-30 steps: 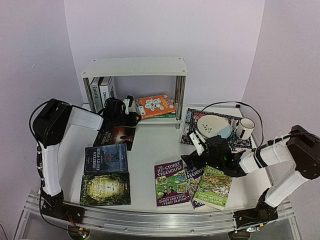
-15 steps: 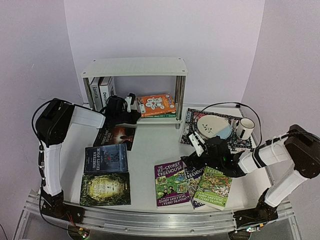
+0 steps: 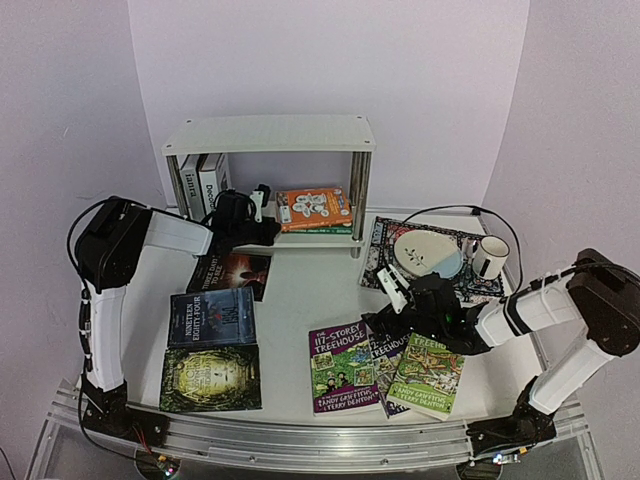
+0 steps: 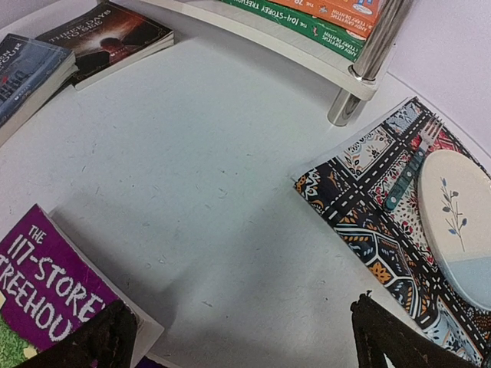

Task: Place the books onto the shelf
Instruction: Adjust the book in the book pile on the shelf.

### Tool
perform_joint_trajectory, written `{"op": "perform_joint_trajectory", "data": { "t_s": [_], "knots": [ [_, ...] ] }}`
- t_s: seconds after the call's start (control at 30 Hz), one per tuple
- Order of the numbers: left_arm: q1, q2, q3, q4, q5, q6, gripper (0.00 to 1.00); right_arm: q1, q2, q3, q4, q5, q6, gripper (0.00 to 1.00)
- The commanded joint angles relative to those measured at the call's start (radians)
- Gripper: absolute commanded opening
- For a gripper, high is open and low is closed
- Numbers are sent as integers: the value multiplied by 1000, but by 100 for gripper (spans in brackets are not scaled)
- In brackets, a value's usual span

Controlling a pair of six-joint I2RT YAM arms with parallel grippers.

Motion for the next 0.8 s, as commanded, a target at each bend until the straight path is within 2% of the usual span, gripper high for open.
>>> {"op": "perform_joint_trajectory", "data": {
  "t_s": [0.0, 0.33, 0.5, 0.6, 0.77],
  "knots": [
    [20, 1, 52, 22, -27, 19, 5, -5, 6, 20, 30, -2, 7, 98],
    [25, 12, 84, 22, -8, 15, 8, -7, 1, 17, 29, -6, 5, 98],
    [28, 1, 71, 22, 11, -21, 25, -7, 1, 19, 30, -11, 7, 98],
    [37, -6, 69, 22, 15, -122, 31, -7, 4, 21, 28, -18, 8, 98],
    [41, -6, 82, 22, 12, -223, 47, -7, 10, 26, 25, -23, 8, 98]
  ]
}}
